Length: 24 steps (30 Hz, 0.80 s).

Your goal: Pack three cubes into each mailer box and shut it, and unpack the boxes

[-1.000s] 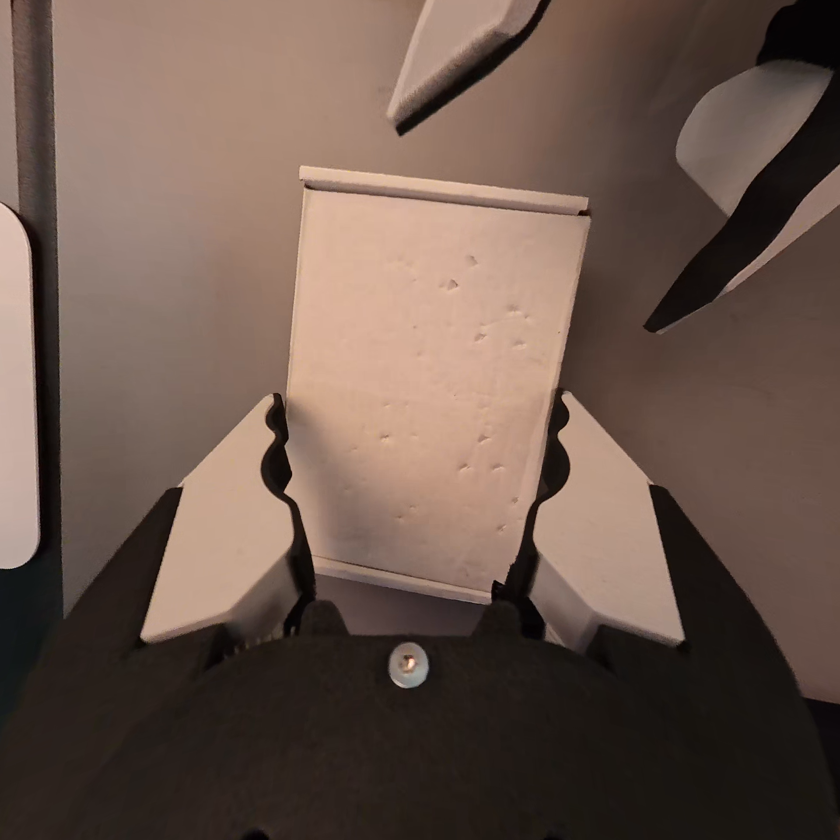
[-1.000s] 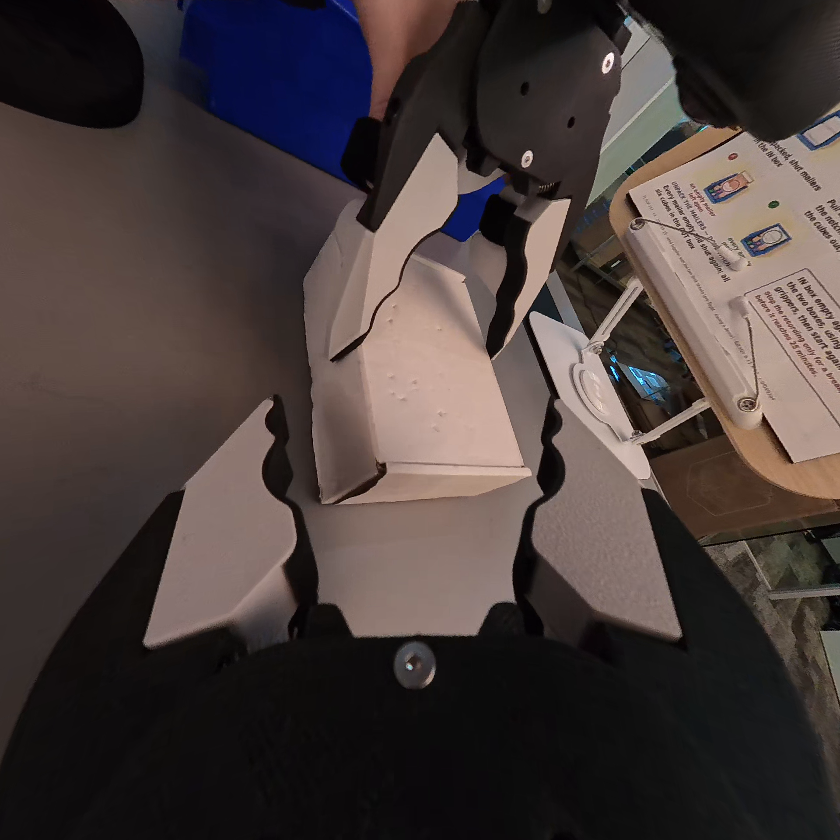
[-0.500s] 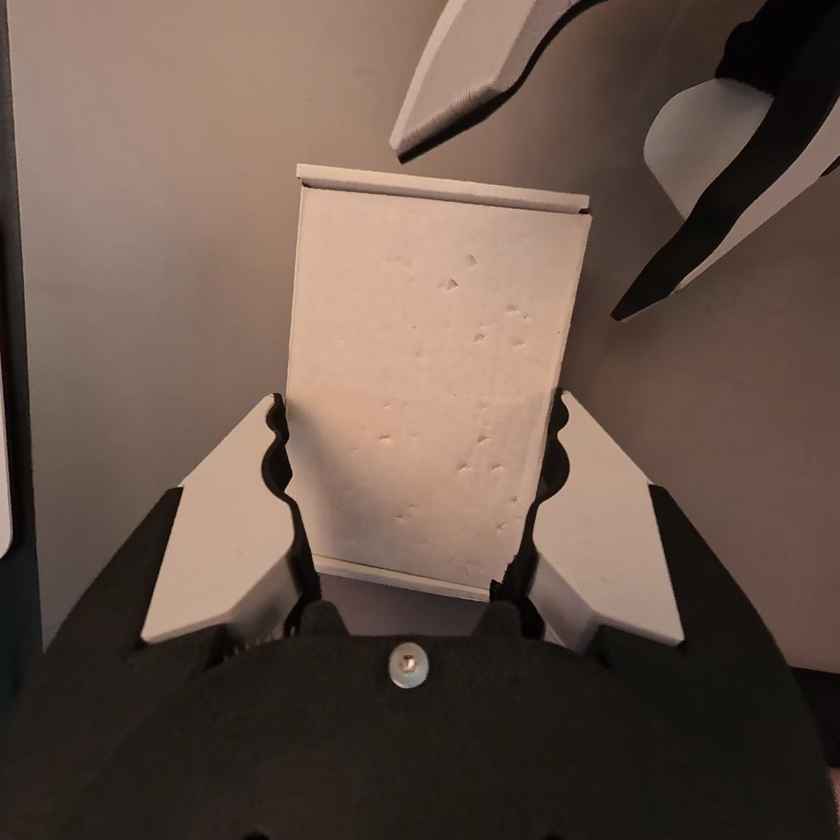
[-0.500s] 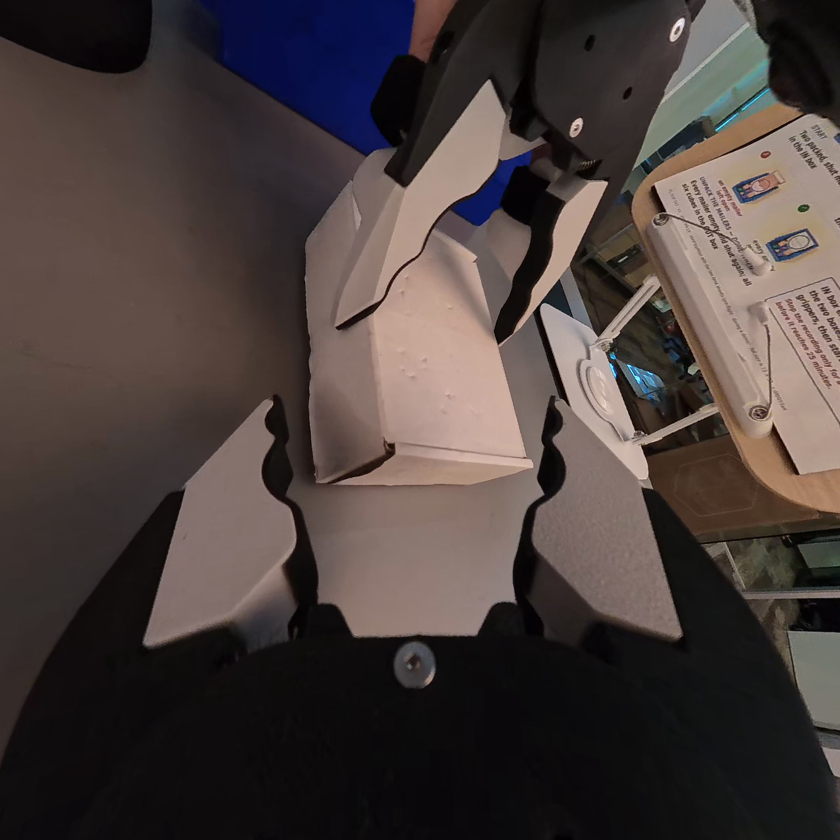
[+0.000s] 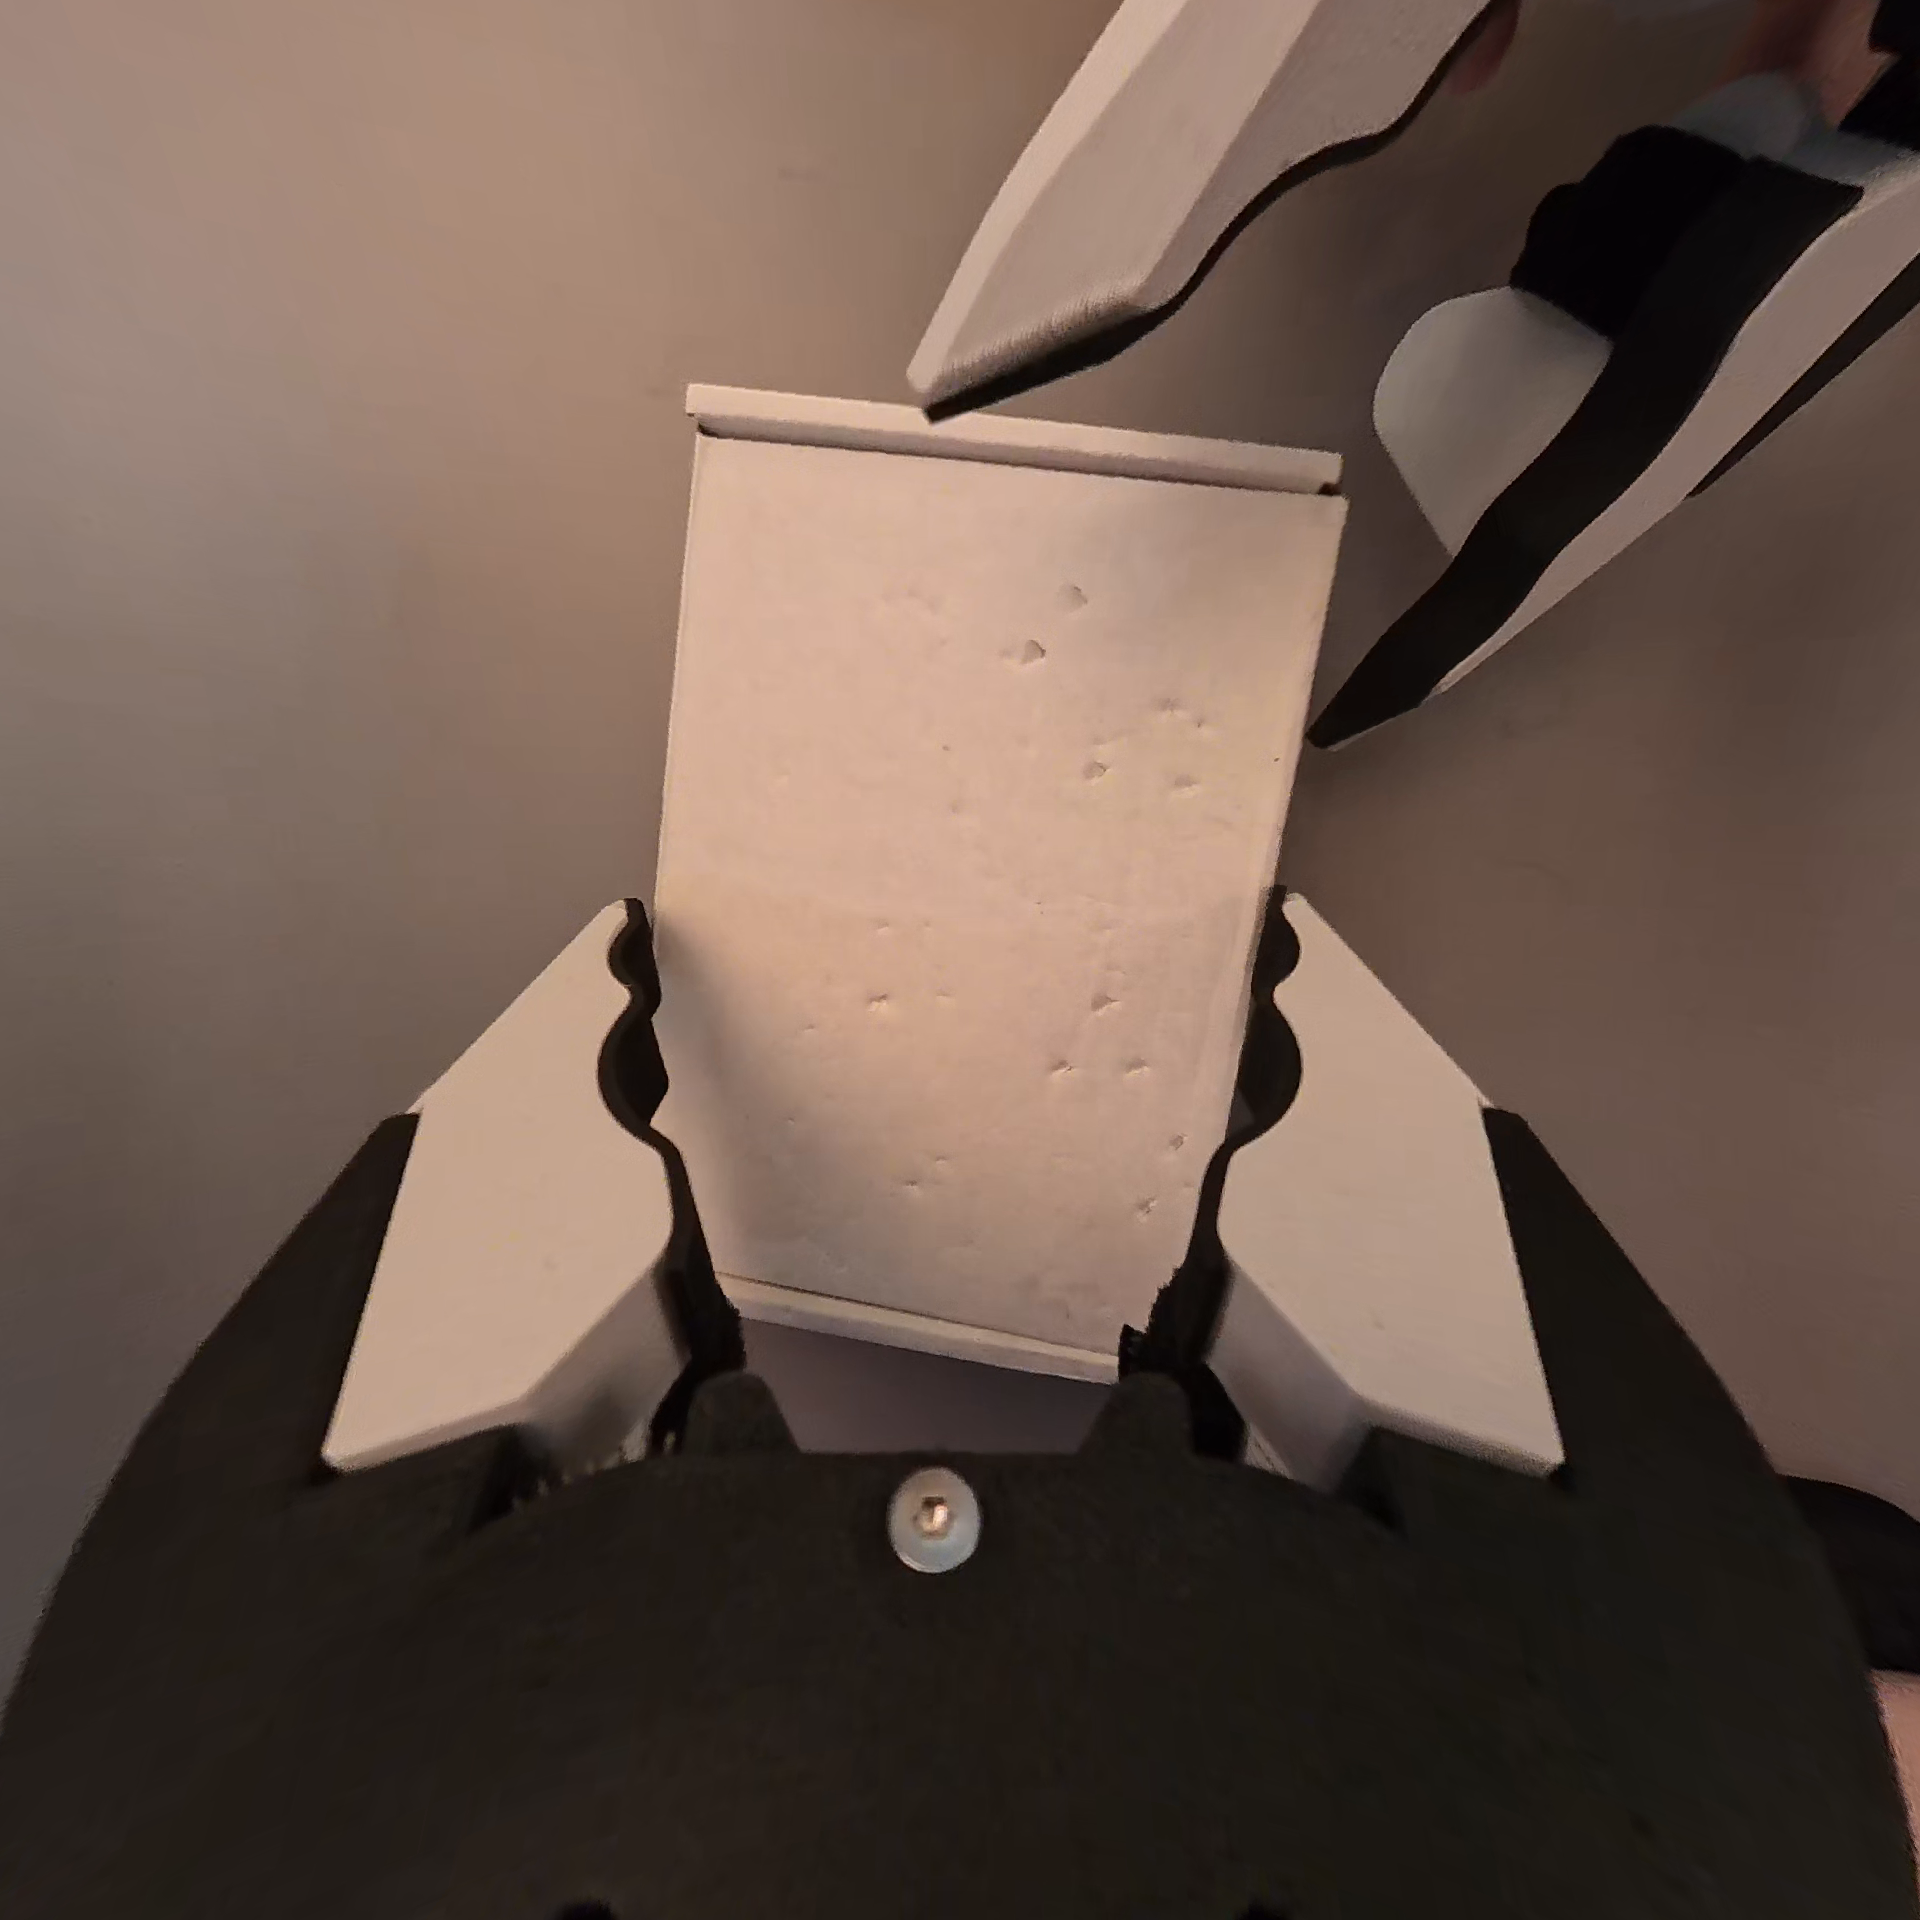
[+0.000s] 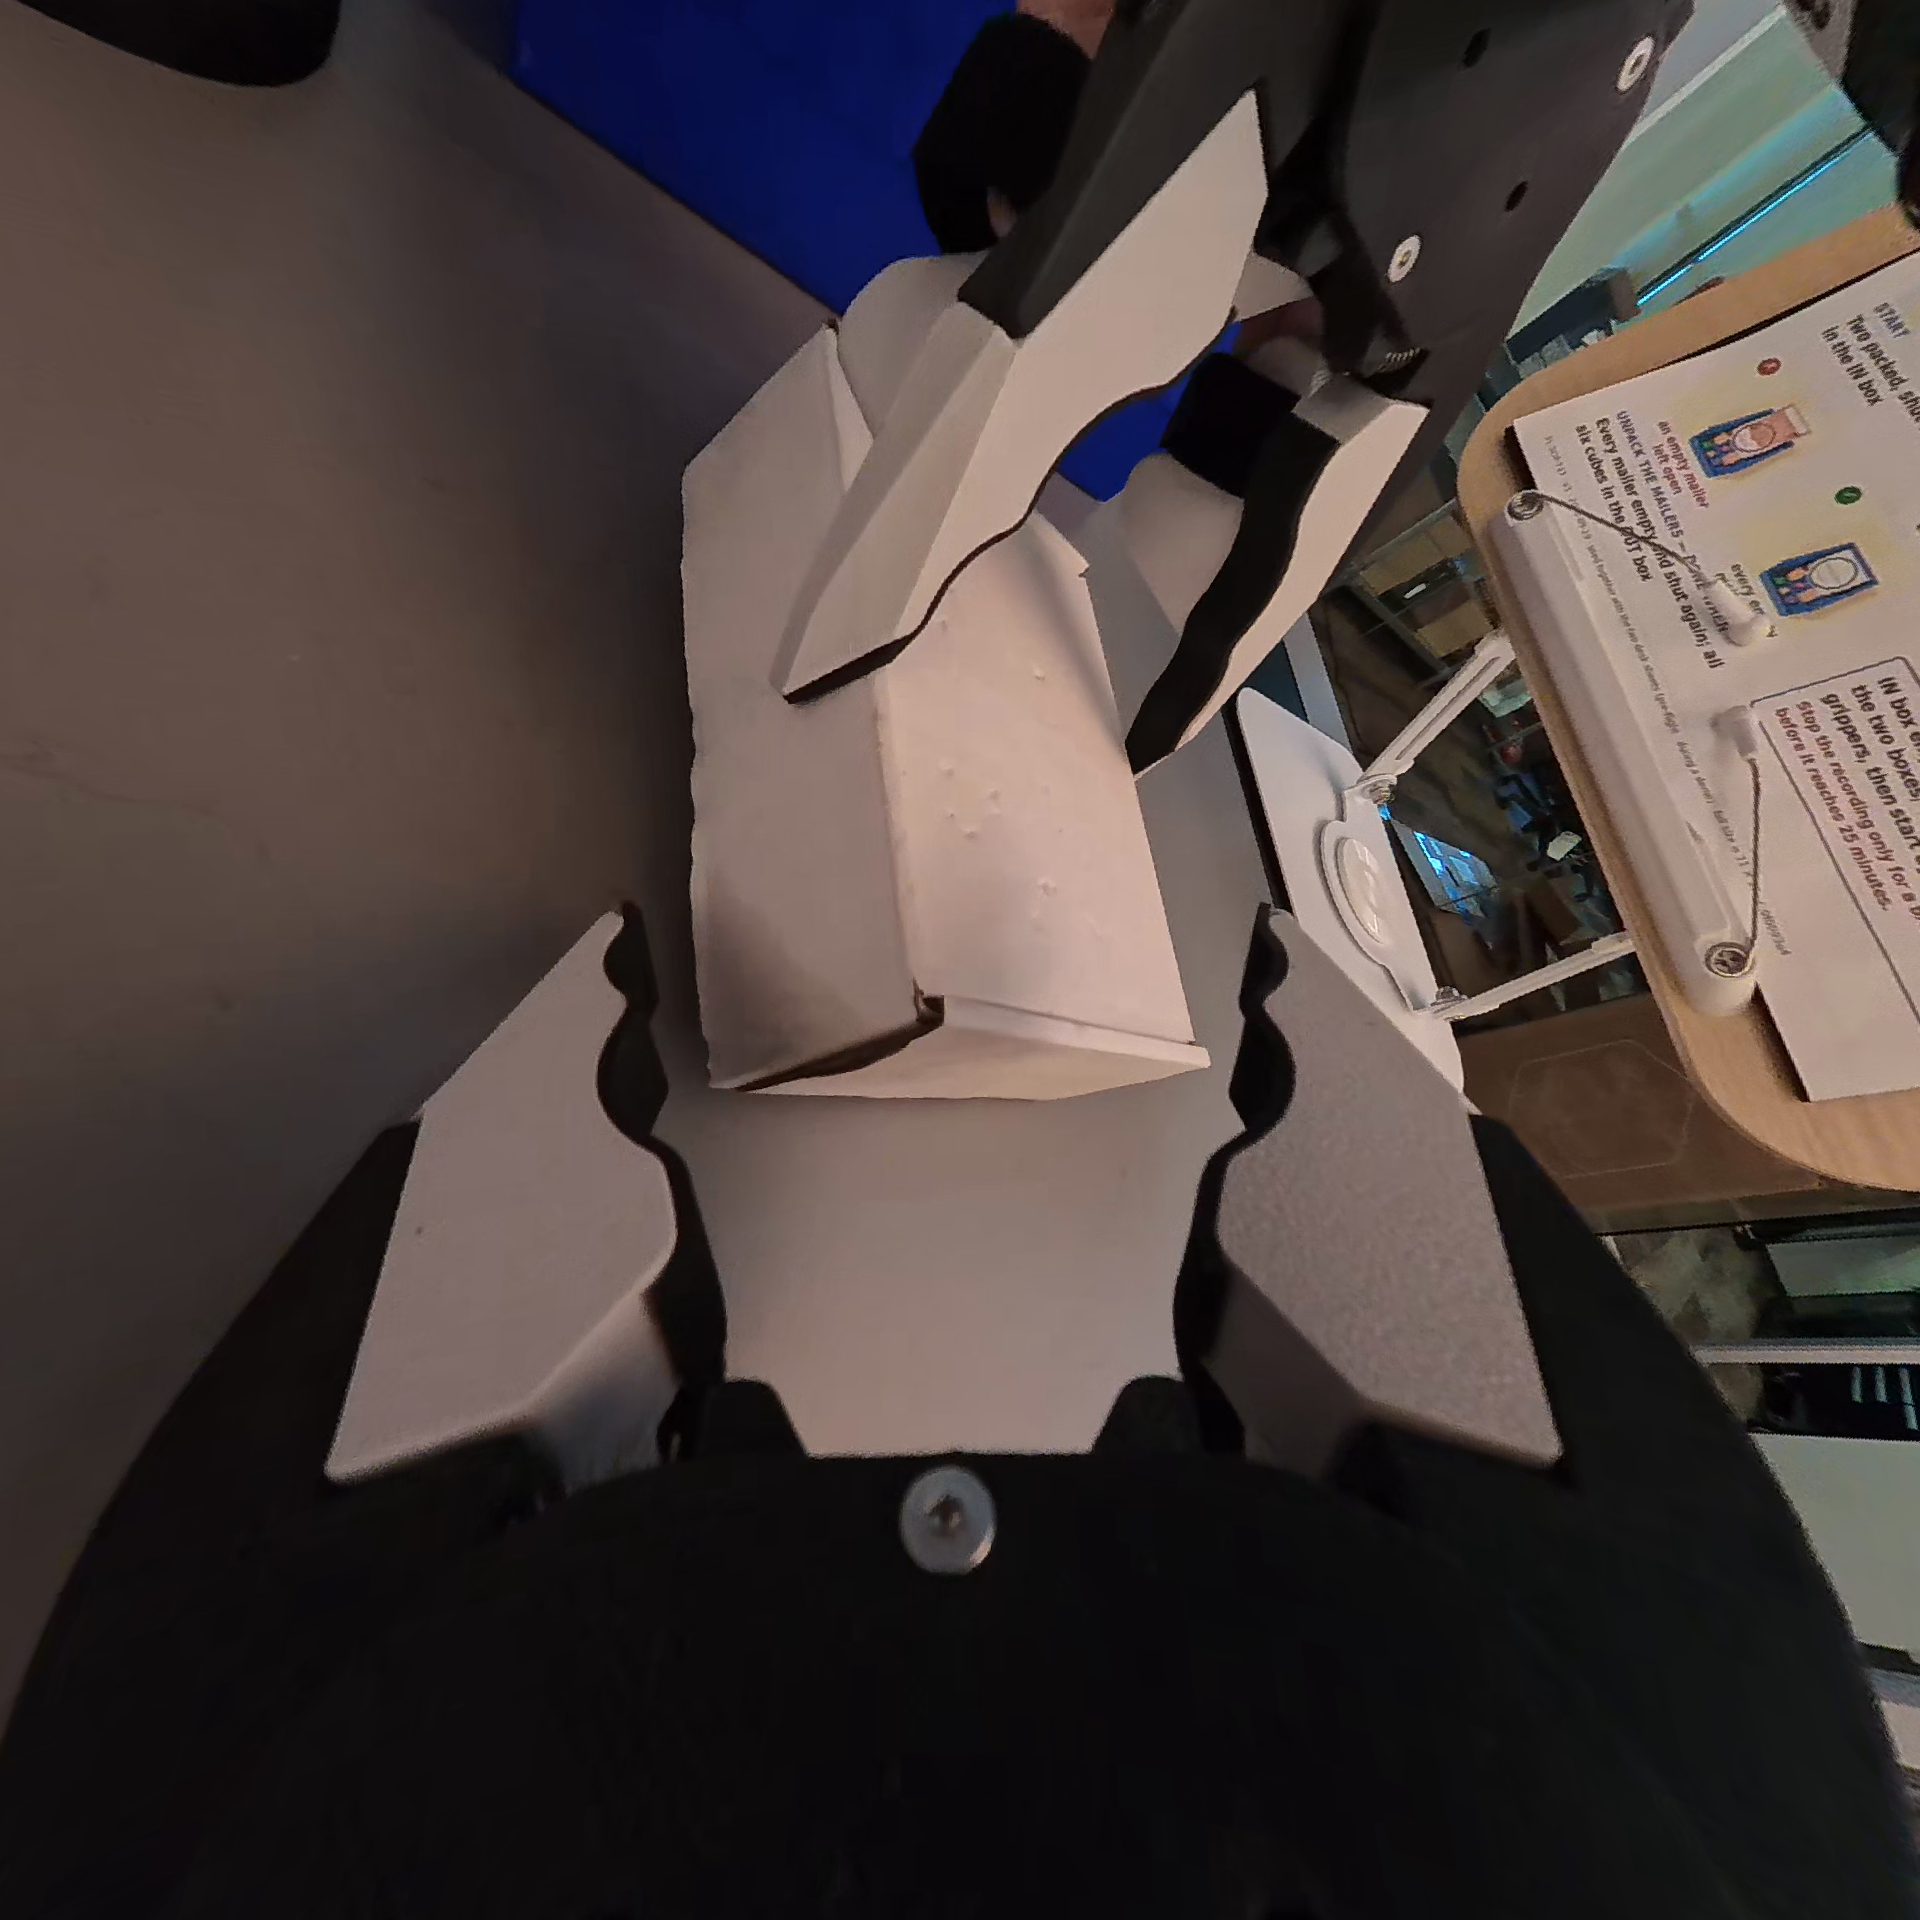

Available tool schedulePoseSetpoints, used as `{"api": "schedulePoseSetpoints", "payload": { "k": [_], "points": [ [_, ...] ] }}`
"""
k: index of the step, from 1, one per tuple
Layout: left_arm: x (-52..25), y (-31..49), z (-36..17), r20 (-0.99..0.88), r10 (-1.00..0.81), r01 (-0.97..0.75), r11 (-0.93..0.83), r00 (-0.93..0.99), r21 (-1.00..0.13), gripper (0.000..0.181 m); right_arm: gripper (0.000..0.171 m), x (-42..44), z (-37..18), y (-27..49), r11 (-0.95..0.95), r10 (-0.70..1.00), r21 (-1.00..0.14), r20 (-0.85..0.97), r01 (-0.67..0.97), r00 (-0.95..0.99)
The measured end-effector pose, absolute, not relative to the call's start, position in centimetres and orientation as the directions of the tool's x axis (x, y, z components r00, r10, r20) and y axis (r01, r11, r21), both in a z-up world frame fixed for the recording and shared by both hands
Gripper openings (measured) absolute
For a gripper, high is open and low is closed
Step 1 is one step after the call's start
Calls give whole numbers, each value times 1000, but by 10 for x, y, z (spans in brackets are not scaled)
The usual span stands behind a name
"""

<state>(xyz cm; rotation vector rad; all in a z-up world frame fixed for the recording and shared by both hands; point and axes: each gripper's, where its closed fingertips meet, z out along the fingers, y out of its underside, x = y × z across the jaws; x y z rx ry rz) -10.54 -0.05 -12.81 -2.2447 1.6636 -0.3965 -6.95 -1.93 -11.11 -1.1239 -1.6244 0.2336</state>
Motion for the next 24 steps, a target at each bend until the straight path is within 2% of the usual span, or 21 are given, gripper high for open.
{"api": "schedulePoseSetpoints", "payload": {
  "k": [13, 24],
  "points": [
    [-102, -10, -126, 73, -964, -873, -264, 257, -409, 114, 111, -72, -115, -20, 563, 725, -612, 688, 556, 23],
    [-103, -10, -126, 85, -960, -869, -278, 267, -410, 114, 104, -73, -115, -24, 612, 677, -552, 736, 566, -14]
  ]
}}
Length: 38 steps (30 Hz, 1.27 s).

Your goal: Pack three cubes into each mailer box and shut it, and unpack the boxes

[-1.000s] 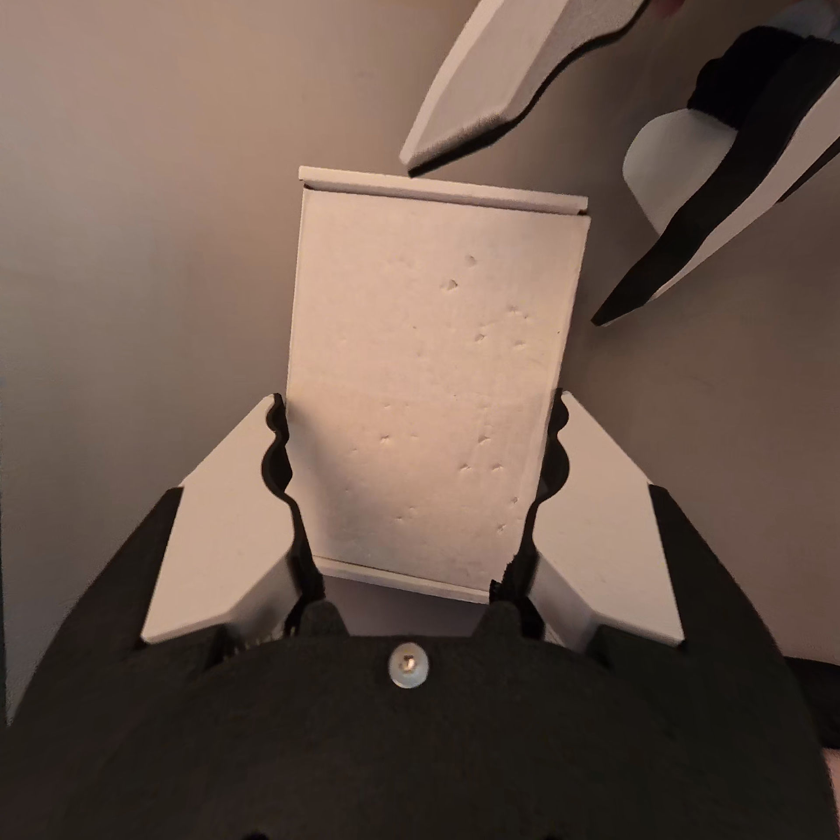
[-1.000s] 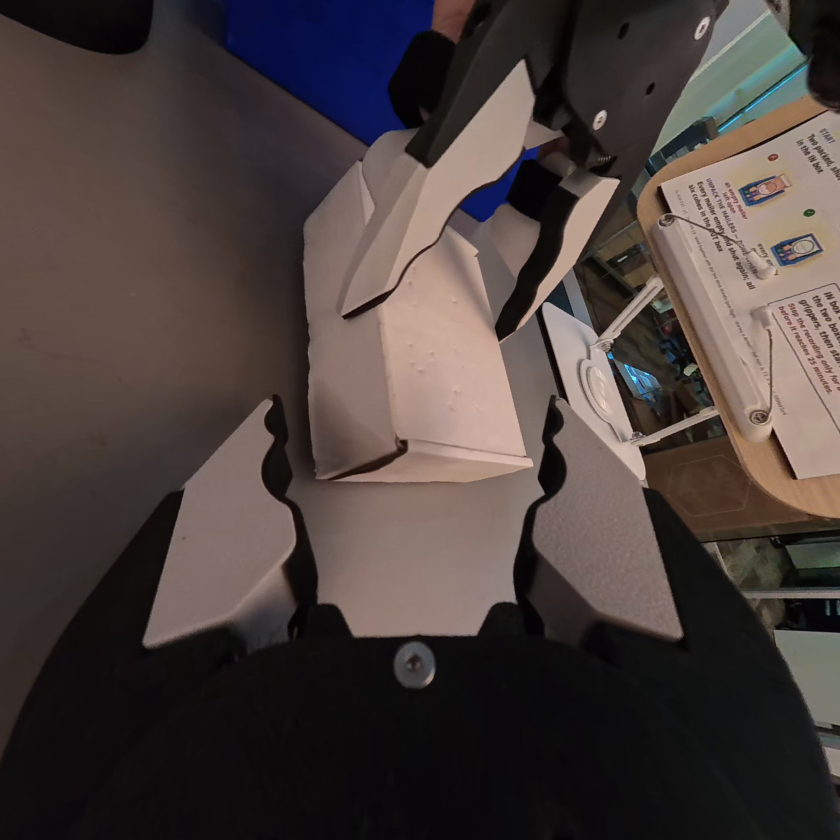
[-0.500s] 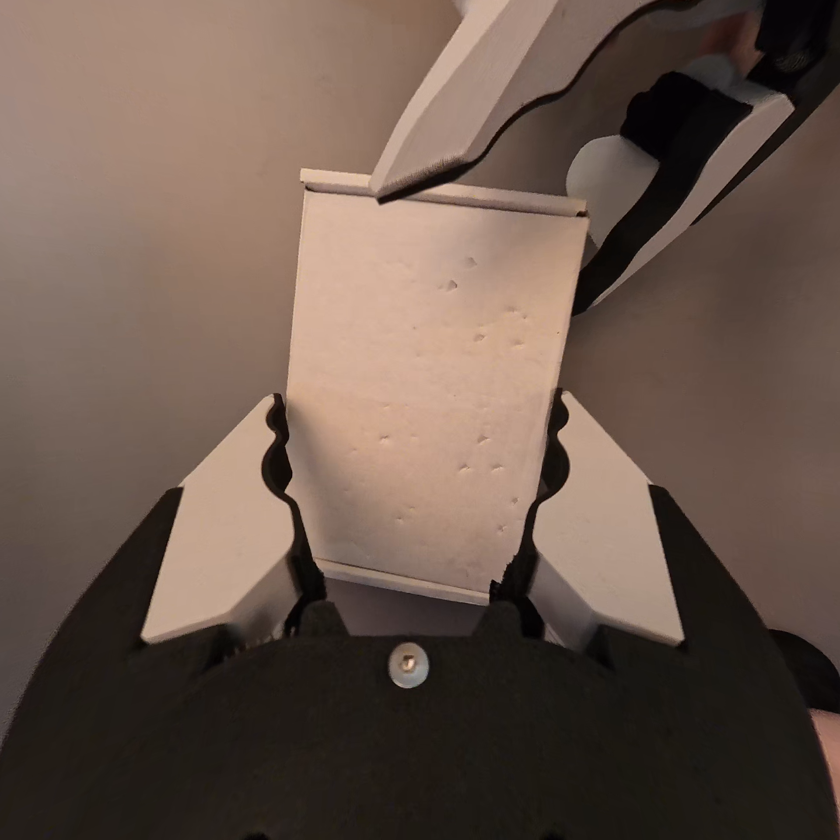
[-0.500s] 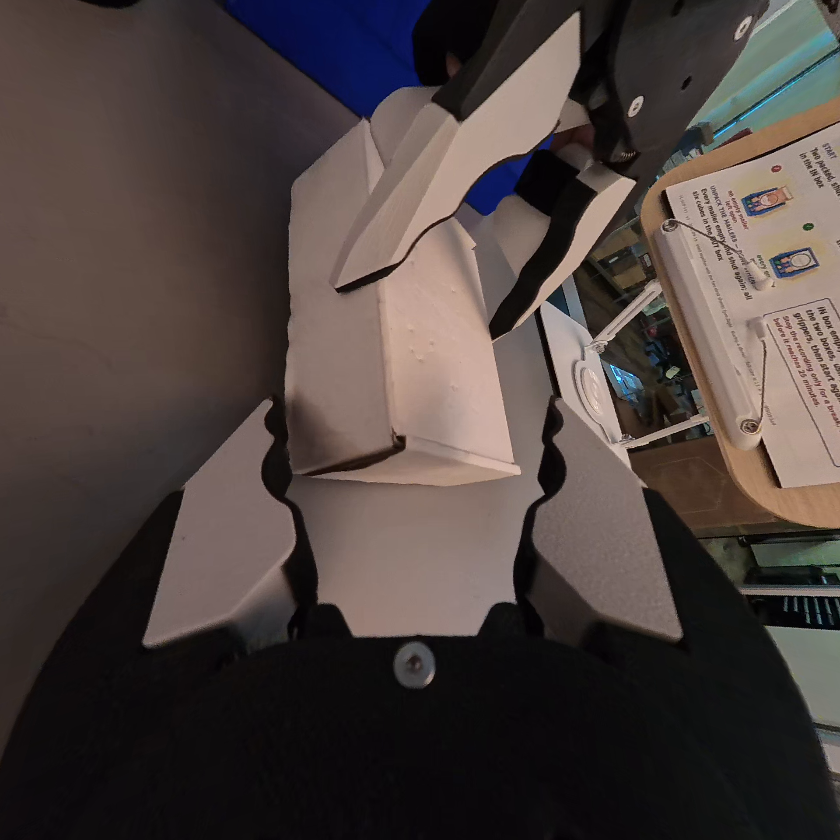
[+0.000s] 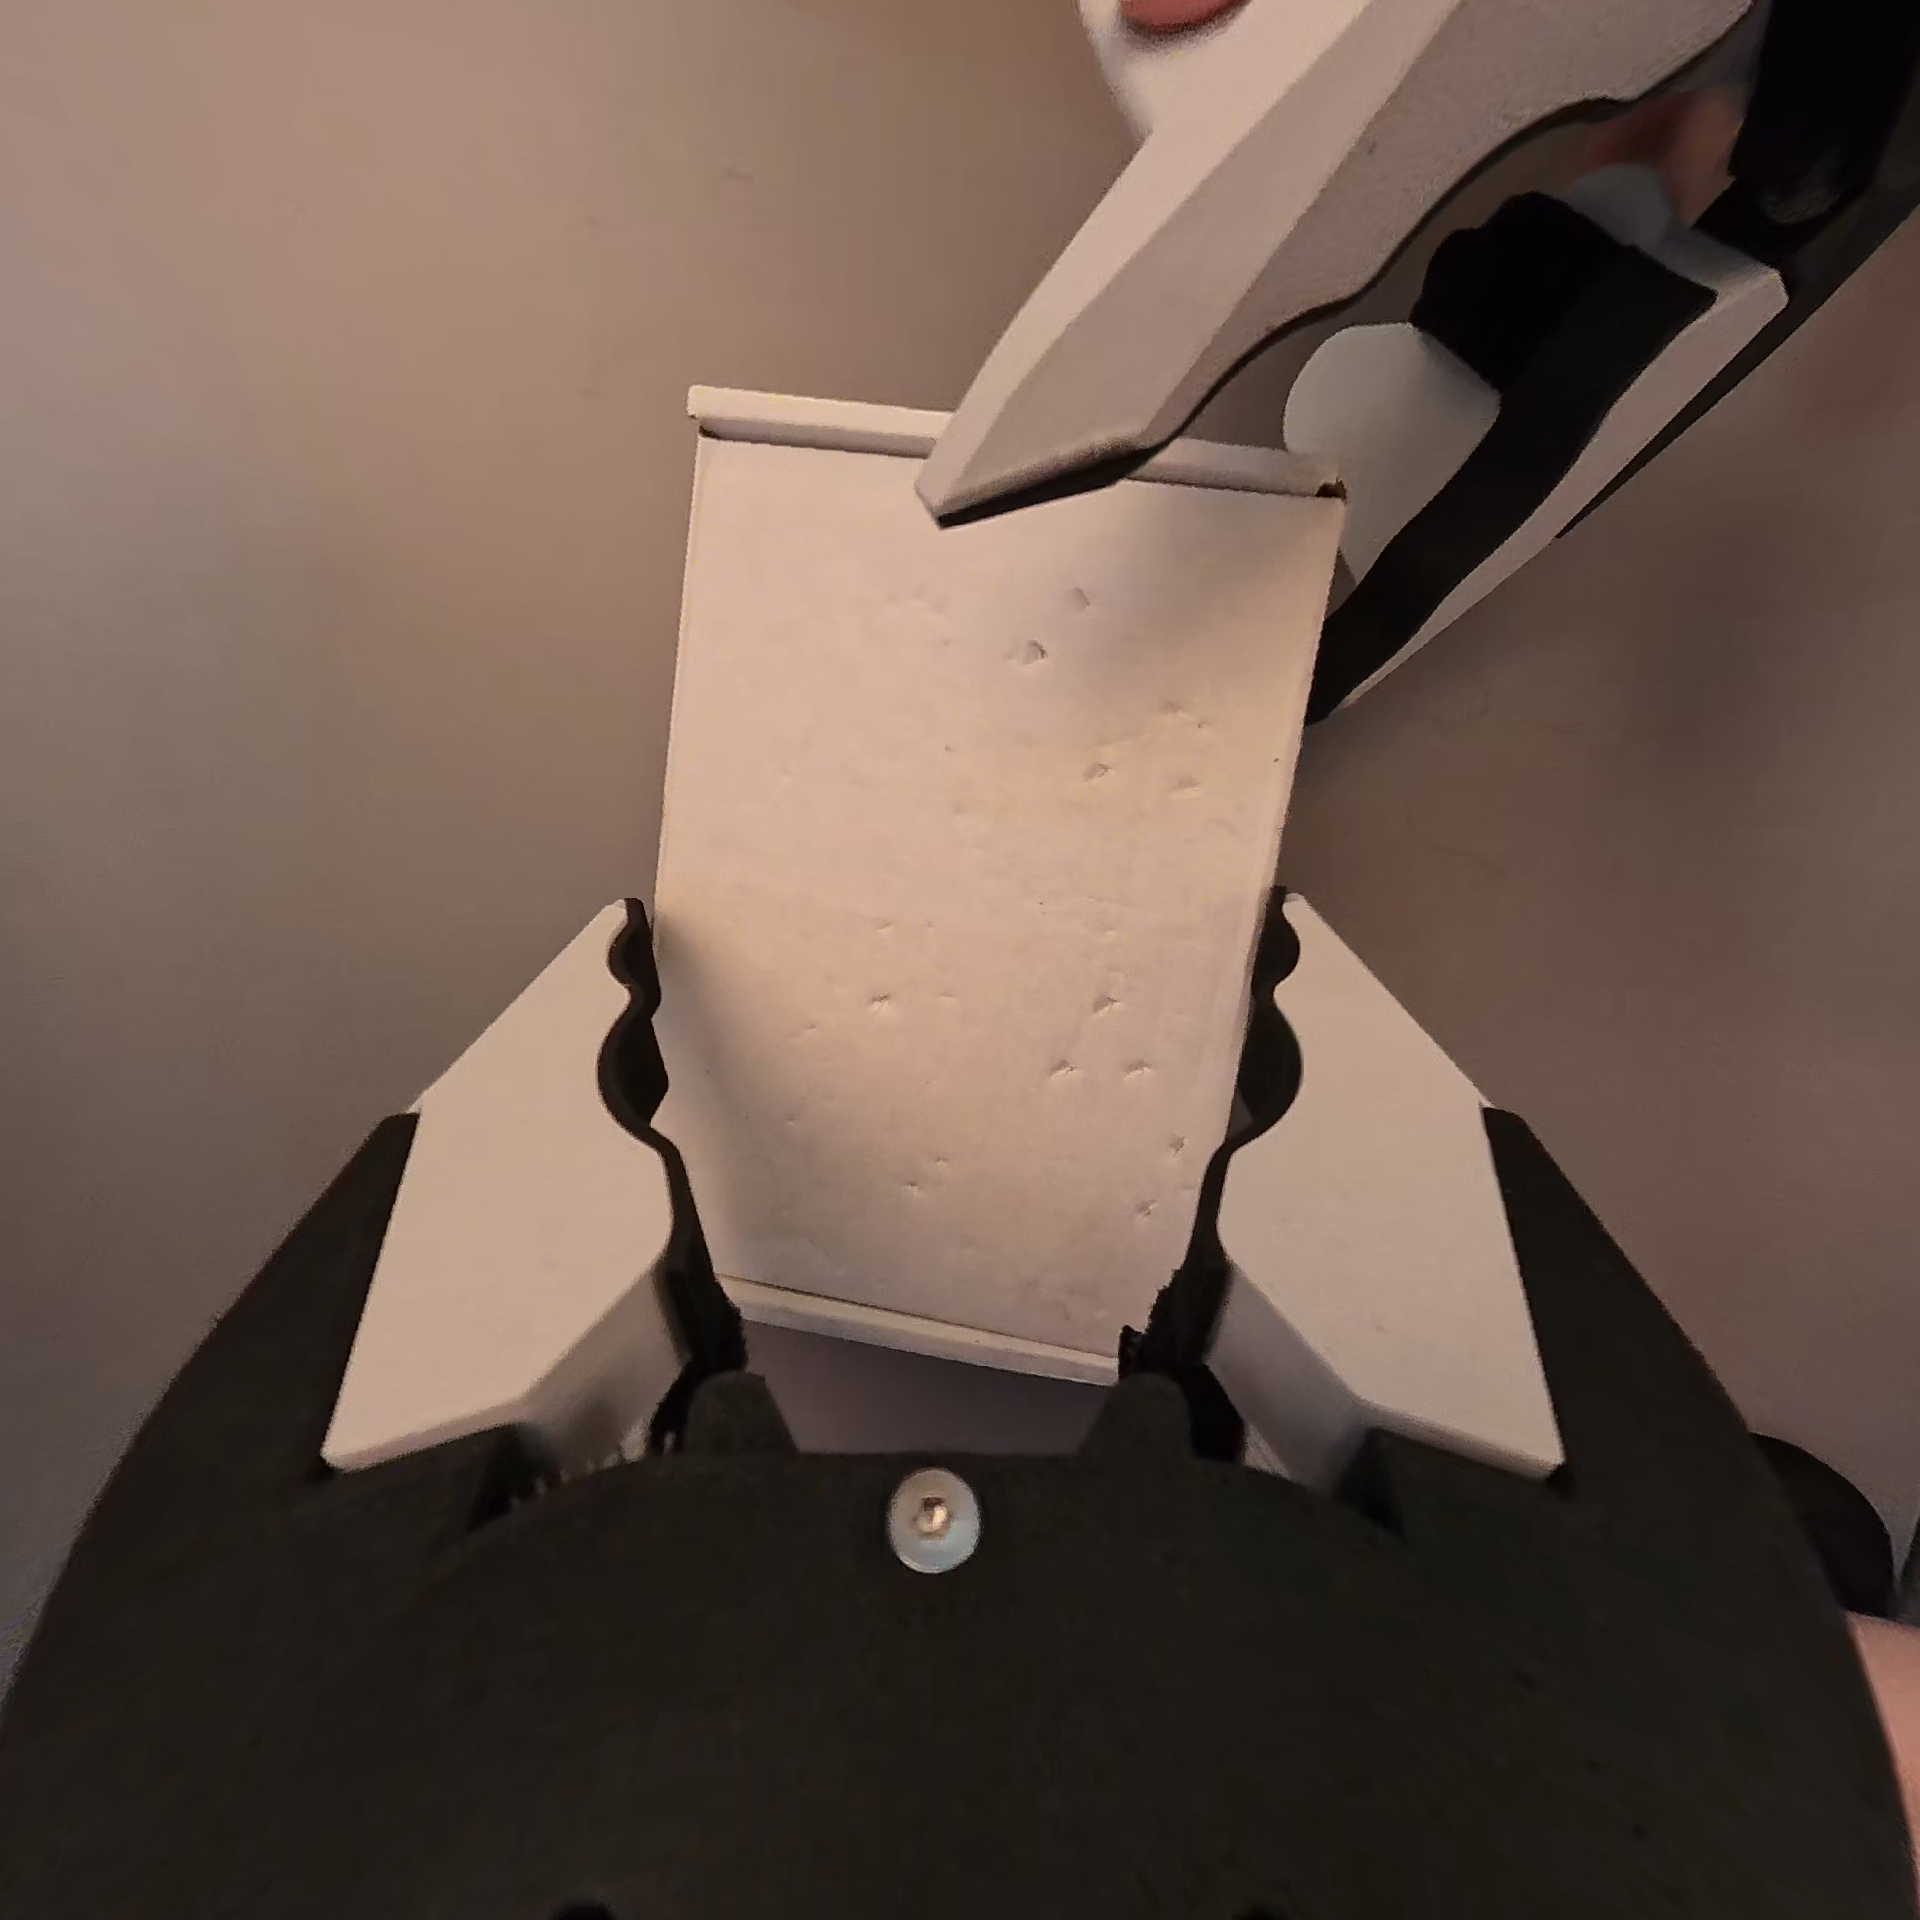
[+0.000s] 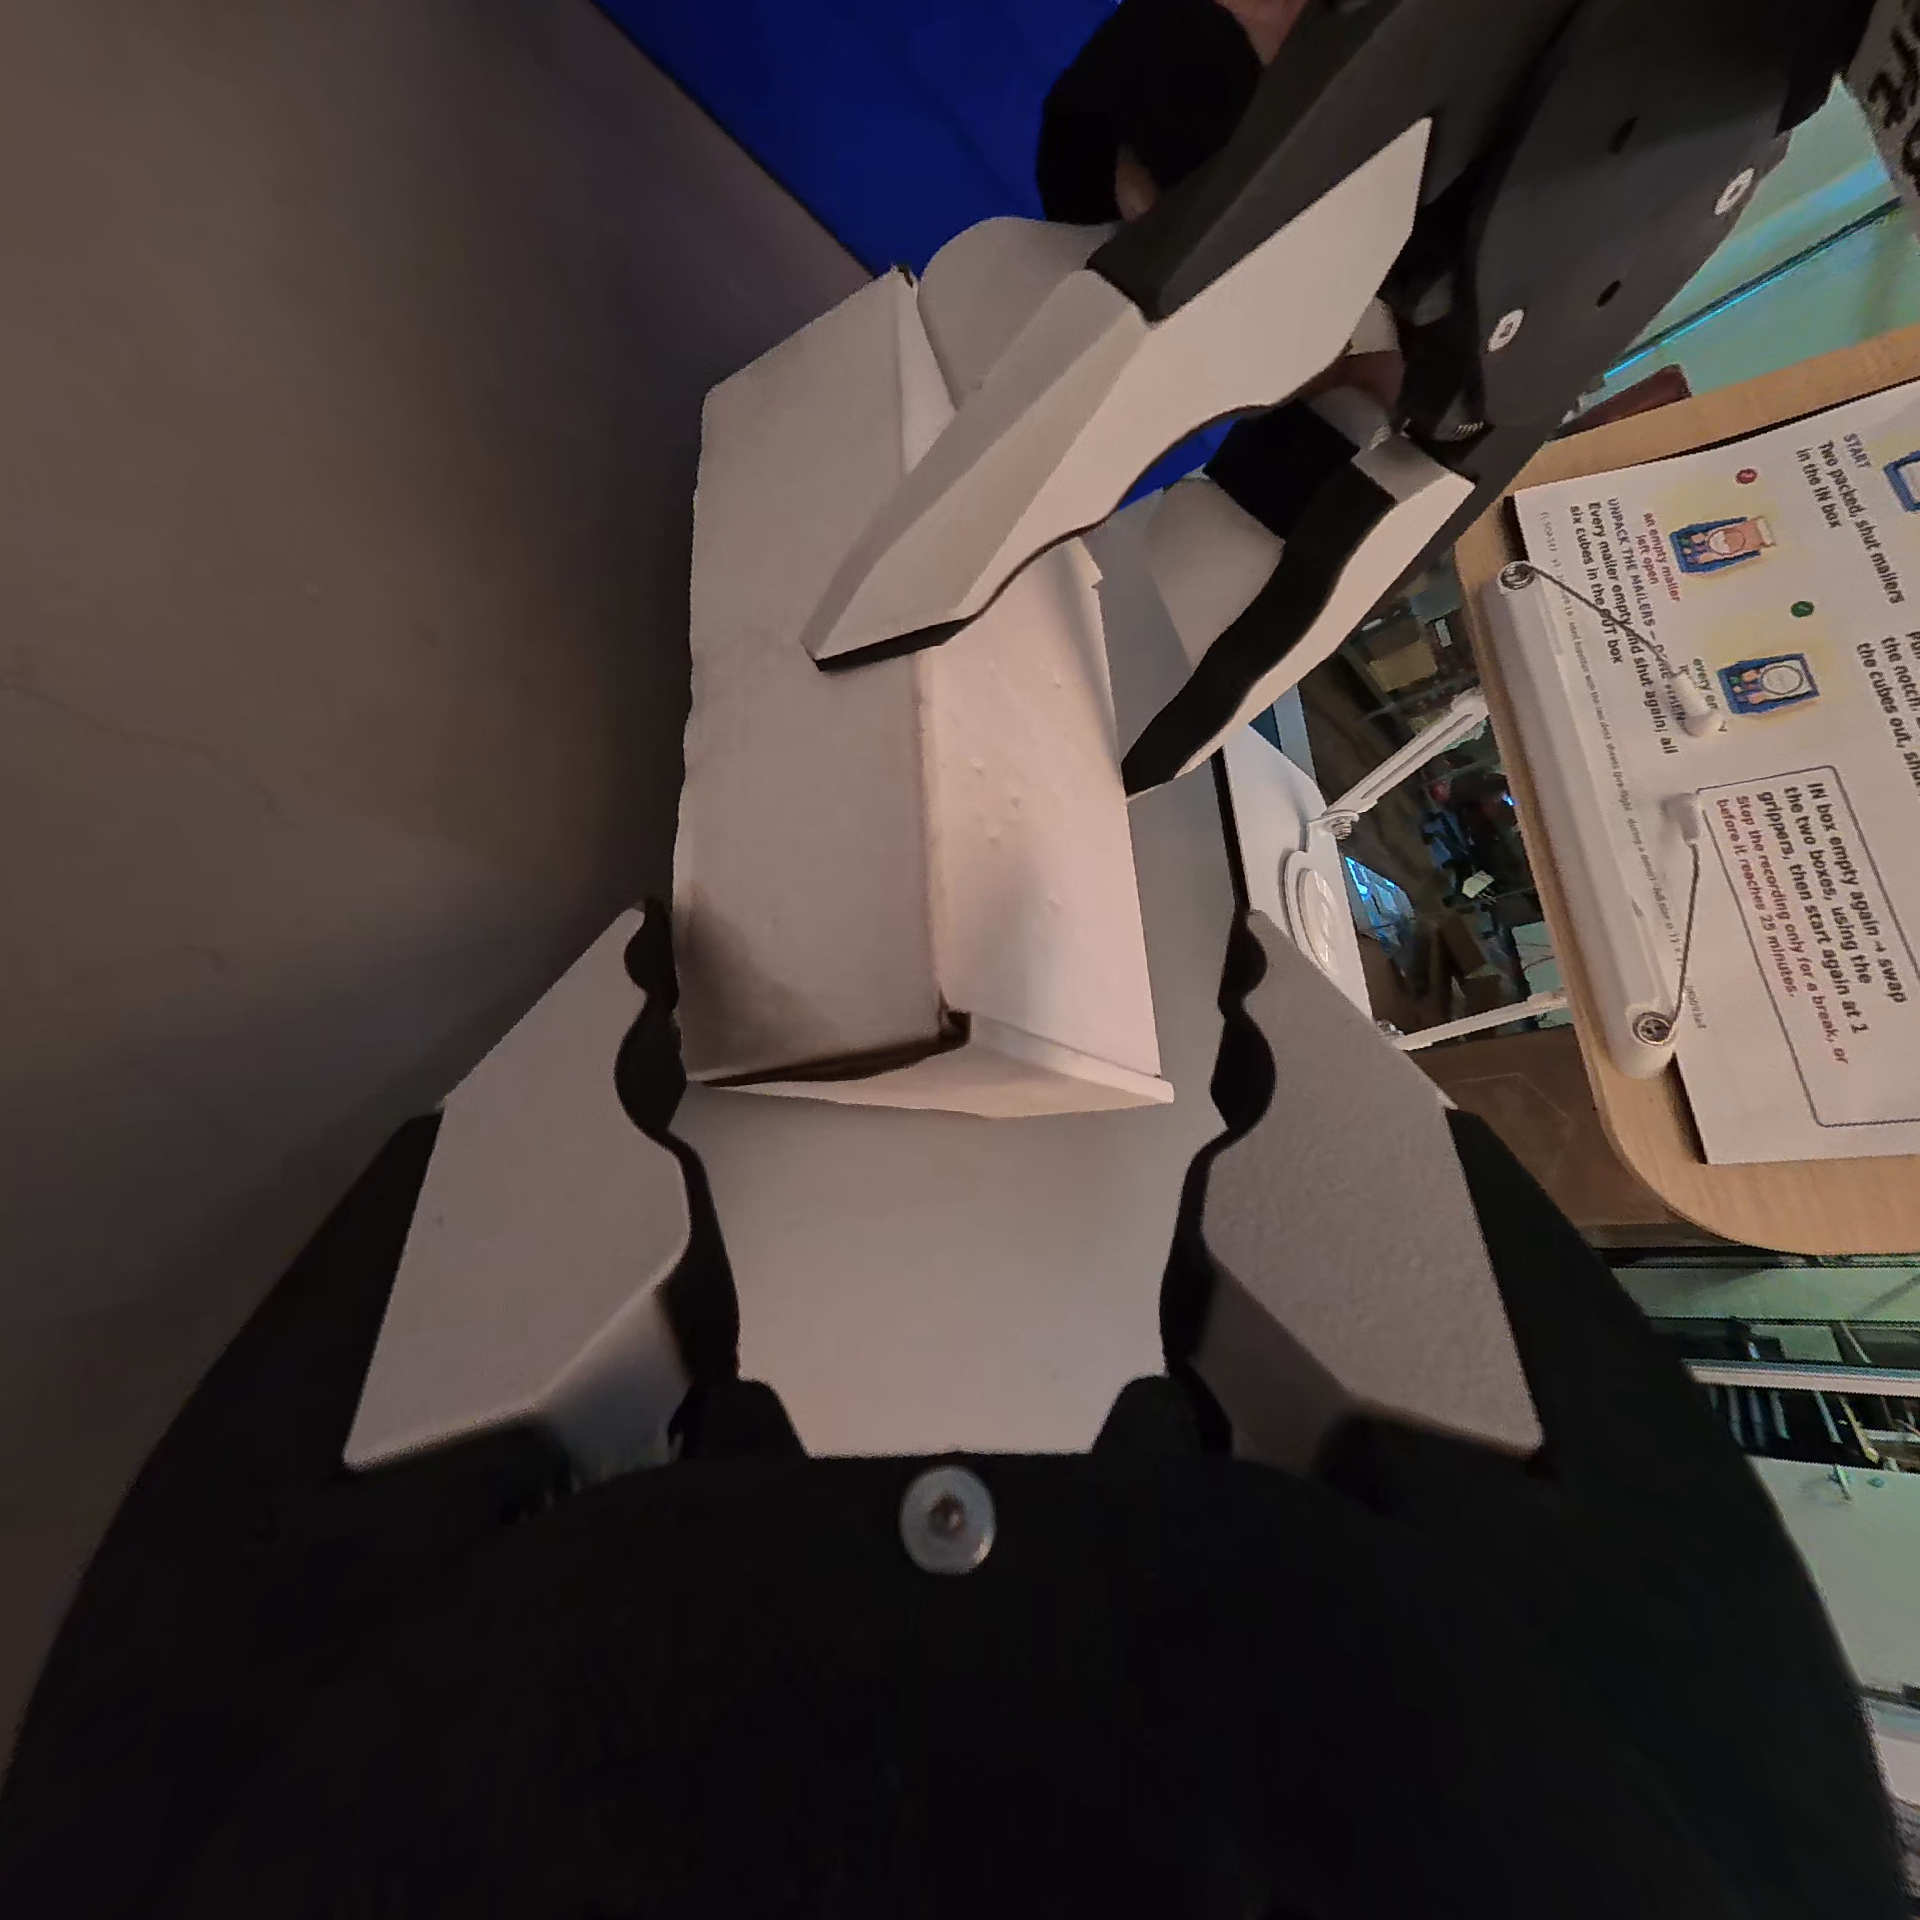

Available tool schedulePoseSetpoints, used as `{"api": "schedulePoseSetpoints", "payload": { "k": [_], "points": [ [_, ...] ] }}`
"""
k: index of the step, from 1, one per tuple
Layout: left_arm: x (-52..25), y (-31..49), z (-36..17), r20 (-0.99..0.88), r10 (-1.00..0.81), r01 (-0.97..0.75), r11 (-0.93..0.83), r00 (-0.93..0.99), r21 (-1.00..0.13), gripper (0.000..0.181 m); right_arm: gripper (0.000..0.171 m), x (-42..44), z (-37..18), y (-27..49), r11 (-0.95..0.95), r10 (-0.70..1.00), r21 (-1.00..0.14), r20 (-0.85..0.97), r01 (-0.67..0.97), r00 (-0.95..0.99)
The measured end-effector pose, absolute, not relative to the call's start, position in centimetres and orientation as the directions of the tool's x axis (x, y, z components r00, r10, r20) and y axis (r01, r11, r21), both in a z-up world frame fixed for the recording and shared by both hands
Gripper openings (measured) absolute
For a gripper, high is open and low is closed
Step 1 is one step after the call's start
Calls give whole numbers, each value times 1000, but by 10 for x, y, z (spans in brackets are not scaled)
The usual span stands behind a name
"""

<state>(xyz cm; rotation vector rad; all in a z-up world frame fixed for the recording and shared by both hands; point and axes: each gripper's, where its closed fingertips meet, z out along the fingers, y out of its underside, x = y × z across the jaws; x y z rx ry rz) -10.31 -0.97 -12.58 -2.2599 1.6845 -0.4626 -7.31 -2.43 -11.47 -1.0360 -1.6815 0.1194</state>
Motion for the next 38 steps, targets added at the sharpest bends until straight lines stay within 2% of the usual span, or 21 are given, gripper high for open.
{"api": "schedulePoseSetpoints", "payload": {
  "k": [9, 23, 38],
  "points": [
    [-104, -10, -125, 102, -957, -863, -289, 272, -415, 114, 104, -70, -121, -20, 629, 639, -491, 768, 603, -41],
    [-104, -10, -125, 103, -957, -862, -288, 270, -417, 114, 100, -71, -121, -22, 638, 631, -480, 774, 602, -52],
    [-105, -8, -124, 107, -953, -856, -303, 285, -419, 114, 79, -70, -128, -25, 653, 619, -440, 779, 617, -99]
  ]
}}
